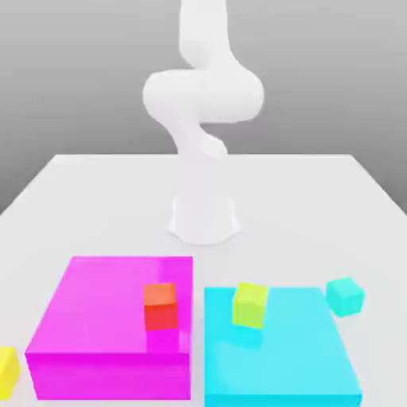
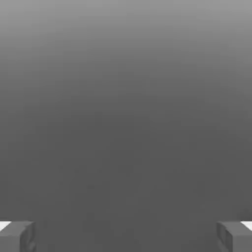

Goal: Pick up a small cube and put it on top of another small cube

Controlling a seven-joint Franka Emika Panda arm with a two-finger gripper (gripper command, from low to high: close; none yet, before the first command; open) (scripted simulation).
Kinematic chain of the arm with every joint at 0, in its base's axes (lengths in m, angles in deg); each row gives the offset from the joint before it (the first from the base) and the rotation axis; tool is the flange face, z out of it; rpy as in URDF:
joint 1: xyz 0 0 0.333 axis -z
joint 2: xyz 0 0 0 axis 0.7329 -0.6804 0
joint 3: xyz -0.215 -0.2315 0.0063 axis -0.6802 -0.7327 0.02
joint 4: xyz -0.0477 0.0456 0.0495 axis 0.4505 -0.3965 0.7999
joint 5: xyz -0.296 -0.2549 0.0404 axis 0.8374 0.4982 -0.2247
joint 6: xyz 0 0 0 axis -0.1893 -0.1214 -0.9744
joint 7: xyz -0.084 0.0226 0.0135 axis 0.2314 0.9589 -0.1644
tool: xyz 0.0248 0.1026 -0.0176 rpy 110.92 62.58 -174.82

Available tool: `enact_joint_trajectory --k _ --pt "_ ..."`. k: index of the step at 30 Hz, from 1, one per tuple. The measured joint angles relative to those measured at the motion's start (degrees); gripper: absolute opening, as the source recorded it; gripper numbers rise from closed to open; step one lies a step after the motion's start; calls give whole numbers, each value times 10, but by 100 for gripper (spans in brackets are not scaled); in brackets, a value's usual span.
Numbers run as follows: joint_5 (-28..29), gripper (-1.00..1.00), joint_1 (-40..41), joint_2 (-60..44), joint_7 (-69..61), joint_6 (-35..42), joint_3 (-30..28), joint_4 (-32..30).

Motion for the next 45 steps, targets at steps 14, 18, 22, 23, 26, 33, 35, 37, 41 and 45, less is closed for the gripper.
enact_joint_trajectory --k 14,18,22,23,26,33,35,37,41,45 --pt "71 0 154 -296 267 -69 6 24" --pt "74 0 187 -378 330 -90 -12 31" --pt "59 0 216 -459 381 -112 -27 37" --pt "52 0 221 -479 392 -118 -30 38" --pt "25 0 236 -539 419 -135 -41 42" --pt "-43 0 276 -680 445 -198 -42 59" --pt "-47 -100 279 -716 443 -226 -39 67" --pt "-47 -100 279 -716 443 -226 -39 67" --pt "-48 -100 280 -723 442 -233 -38 68" --pt "-43 -100 276 -666 446 -187 -43 56"
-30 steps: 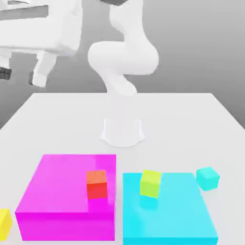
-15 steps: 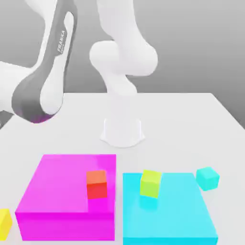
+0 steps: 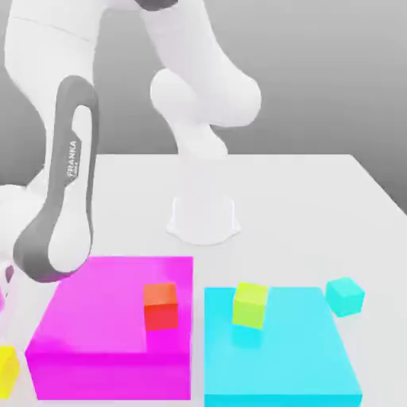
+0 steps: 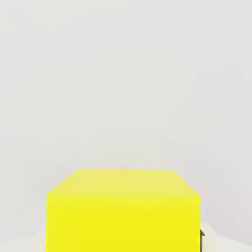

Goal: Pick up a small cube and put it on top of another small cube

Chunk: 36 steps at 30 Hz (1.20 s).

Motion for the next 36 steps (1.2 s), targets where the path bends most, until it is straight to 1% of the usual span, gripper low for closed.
enact_joint_trajectory --k 1,3,9,15,18,21,24,26,31,36 --pt "1 -100 -1 18 1 14 0 -2" --pt "-12 -100 -12 47 2 28 18 1" --pt "-72 -100 -78 132 29 39 109 -14" --pt "-90 -100 -169 202 107 28 183 -98" --pt "-95 -100 -265 245 169 20 230 -156" --pt "-93 -100 -373 292 271 11 288 -229" --pt "-75 -100 -417 330 384 2 352 -302" --pt "-51 -100 -418 326 427 -9 370 -321" --pt "19 -100 -403 280 485 -50 376 -323" --pt "114 -100 -411 219 553 -99 349 -322"
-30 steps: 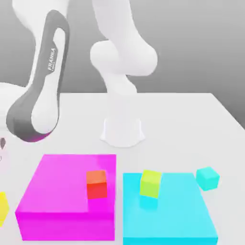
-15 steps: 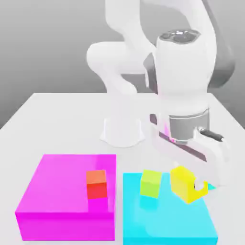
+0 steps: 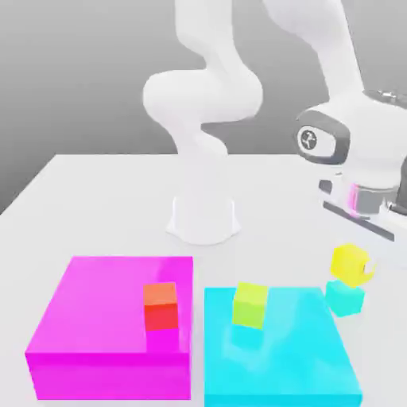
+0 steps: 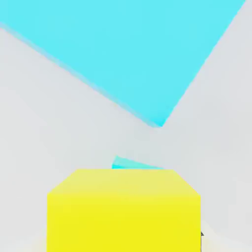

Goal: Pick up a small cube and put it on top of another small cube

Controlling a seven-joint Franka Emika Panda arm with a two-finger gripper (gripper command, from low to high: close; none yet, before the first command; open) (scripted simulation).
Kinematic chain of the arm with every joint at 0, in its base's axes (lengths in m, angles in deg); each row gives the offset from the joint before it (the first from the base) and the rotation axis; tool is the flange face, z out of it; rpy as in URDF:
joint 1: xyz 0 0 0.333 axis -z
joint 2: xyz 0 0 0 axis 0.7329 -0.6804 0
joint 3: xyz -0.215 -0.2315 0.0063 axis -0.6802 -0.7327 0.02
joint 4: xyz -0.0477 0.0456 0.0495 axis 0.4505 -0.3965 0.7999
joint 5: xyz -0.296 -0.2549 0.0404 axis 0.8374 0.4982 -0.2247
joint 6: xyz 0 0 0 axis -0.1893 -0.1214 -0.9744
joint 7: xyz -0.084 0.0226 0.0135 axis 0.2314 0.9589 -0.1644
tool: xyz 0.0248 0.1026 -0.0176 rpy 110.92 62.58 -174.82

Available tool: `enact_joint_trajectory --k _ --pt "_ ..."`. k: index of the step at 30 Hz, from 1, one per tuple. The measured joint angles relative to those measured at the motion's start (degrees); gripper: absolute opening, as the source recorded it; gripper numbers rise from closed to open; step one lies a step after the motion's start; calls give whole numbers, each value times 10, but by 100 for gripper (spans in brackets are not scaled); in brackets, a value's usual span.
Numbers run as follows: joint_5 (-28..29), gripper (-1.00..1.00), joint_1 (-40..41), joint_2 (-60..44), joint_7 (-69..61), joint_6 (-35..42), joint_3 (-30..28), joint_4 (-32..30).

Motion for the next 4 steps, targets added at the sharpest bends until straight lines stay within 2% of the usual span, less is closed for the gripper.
enact_joint_trajectory --k 2,3,4 --pt "40 -100 -14 -26 29 -20 -21 0" --pt "52 100 -19 -33 37 -26 -28 0" --pt "52 100 -19 -33 37 -26 -28 0"
